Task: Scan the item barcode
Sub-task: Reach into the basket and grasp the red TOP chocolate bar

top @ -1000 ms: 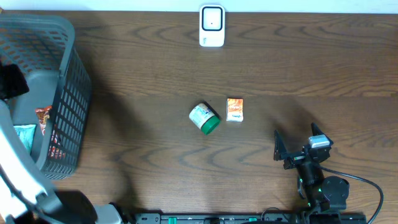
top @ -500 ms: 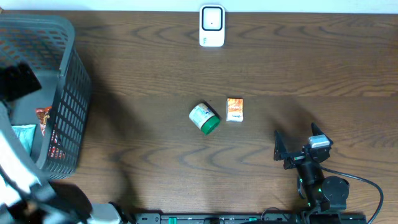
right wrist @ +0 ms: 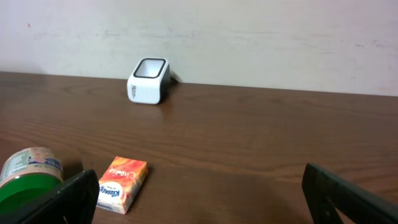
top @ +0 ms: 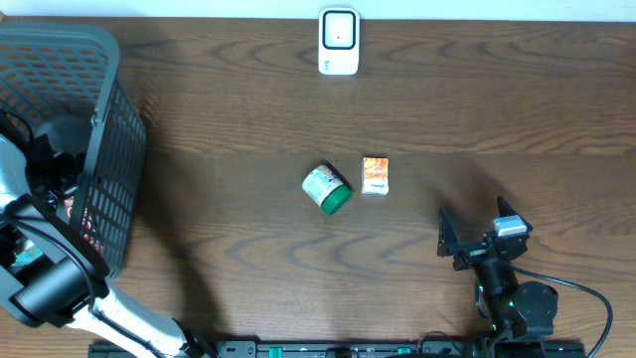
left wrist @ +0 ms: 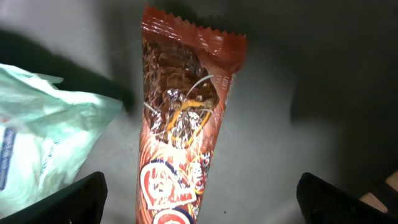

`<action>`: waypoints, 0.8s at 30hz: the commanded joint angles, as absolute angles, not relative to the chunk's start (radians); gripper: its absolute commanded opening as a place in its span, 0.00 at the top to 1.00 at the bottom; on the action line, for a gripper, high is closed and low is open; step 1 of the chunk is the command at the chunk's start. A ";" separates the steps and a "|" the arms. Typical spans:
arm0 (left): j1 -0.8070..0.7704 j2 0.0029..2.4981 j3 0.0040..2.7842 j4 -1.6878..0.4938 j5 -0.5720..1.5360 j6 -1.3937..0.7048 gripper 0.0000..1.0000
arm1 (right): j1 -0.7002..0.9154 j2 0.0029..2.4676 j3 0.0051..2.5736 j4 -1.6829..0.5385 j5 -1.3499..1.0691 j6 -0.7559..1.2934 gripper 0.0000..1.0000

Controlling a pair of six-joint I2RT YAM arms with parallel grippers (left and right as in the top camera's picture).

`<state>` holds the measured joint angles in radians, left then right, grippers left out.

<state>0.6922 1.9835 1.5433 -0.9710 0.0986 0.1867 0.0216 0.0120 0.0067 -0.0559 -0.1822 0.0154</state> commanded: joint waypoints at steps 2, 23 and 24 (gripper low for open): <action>0.696 2.028 1.538 -0.968 0.072 0.185 0.02 | 0.026 0.007 0.006 -0.060 -0.177 0.029 0.01; 0.712 2.025 1.407 -0.886 0.037 0.177 0.74 | 0.026 0.007 0.006 -0.060 -0.177 0.029 0.01; 0.712 2.019 1.420 -0.896 0.032 0.178 0.74 | 0.026 0.007 0.006 -0.060 -0.177 0.029 0.01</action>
